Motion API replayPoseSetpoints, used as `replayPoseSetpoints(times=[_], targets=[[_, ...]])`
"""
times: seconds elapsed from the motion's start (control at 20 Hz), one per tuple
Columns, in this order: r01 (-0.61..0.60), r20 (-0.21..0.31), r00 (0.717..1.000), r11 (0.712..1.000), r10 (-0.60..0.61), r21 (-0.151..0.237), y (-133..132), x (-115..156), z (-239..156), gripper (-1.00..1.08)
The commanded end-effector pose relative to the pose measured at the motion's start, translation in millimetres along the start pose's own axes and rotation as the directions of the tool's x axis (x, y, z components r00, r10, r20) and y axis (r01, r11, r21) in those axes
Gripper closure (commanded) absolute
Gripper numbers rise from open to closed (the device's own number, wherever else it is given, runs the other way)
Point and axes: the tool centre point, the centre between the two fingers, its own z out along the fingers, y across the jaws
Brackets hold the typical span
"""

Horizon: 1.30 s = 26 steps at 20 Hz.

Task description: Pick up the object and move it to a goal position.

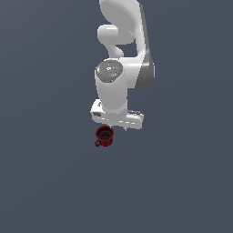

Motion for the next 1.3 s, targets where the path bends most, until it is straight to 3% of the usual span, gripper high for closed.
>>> replayPoseSetpoints(times=[0.0,0.25,0.5,0.7,0.9,1.25], targets=[[-0.09,0.029,0.996,0.996,0.09,0.018,6.5,3.9,5.0,-0.2],[-0.295,0.105,0.952,0.955,0.289,0.046,20.2,12.4,16.3,-0.2],[-0.483,0.189,0.864,0.874,0.466,0.054,32.7,20.2,27.3,-0.2],[-0.616,0.258,0.768,0.786,0.587,0.045,41.7,26.0,35.5,-0.2],[-0.729,0.326,0.652,0.684,0.684,0.022,50.0,31.5,43.2,-0.2],[-0.85,0.413,0.468,0.526,0.781,-0.032,60.6,38.8,53.0,-0.2]])
